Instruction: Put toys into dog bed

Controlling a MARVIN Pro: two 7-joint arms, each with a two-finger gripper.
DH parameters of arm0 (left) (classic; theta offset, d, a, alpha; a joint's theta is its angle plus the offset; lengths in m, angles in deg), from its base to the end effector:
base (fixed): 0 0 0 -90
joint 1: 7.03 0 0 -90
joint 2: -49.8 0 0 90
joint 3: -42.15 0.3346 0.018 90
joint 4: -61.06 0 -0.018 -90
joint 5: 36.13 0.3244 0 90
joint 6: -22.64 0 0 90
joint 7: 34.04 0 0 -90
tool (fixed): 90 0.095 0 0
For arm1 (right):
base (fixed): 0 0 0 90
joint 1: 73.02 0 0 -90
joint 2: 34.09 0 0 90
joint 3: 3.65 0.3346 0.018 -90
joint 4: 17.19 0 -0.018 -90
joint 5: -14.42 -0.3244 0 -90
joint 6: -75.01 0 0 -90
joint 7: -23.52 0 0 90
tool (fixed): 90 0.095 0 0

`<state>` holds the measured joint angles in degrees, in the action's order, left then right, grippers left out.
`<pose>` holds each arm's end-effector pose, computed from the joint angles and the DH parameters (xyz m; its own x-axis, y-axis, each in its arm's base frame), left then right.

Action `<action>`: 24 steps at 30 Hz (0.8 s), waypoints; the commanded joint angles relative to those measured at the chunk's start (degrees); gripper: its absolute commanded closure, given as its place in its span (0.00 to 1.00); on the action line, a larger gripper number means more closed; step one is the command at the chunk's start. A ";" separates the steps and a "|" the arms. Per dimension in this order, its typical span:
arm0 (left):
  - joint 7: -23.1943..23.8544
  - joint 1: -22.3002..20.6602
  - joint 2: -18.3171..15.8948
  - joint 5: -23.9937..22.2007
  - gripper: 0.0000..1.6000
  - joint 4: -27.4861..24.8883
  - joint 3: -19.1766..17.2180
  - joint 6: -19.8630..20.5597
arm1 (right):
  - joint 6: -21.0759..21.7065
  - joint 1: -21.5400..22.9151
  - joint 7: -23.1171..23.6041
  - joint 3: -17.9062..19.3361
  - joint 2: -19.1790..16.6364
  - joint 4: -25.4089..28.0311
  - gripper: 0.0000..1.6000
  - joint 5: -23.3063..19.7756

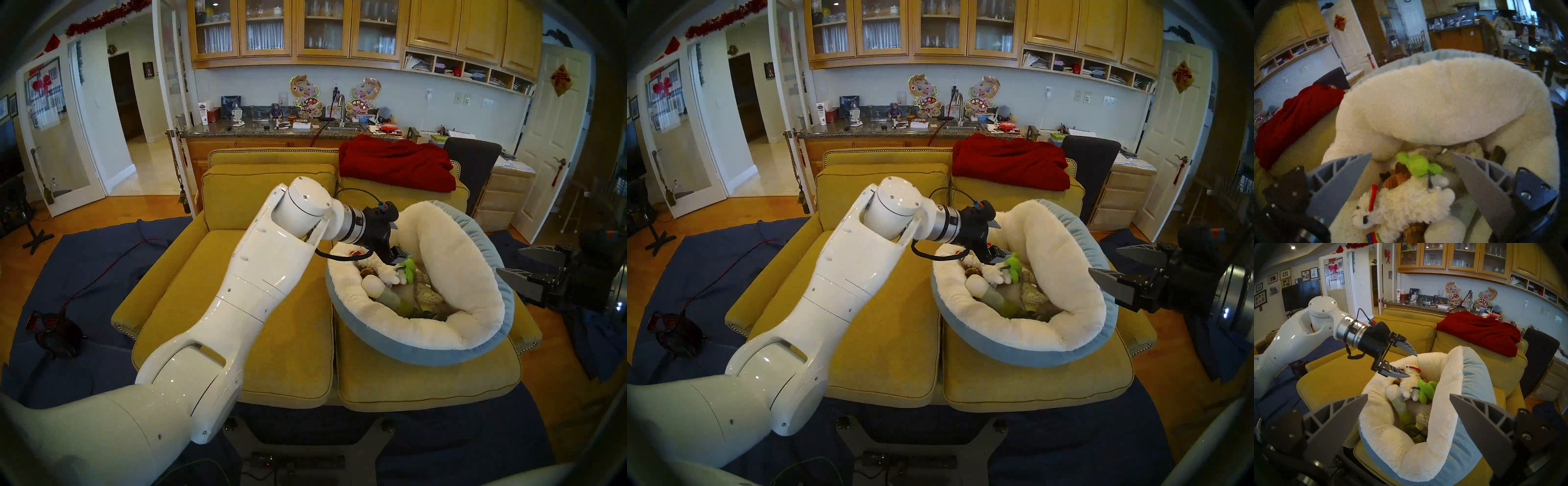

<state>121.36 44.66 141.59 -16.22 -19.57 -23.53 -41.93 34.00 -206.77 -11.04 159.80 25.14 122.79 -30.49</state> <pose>0.5133 -0.2324 -0.1663 -0.1833 -0.4874 0.8537 -0.9462 -0.1481 -0.2877 0.1502 -0.2069 -0.0597 0.3173 0.2286 0.9204 0.4867 -0.8722 0.0488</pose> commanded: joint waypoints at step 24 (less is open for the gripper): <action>8.58 20.96 -19.27 -8.57 0.00 -23.30 -26.73 5.77 | -0.08 0.20 -0.02 0.50 -0.14 0.02 0.00 0.05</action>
<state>131.08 59.98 124.75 -23.59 -37.62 -44.62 -36.94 33.99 -206.77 -11.04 159.76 25.15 122.79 -30.49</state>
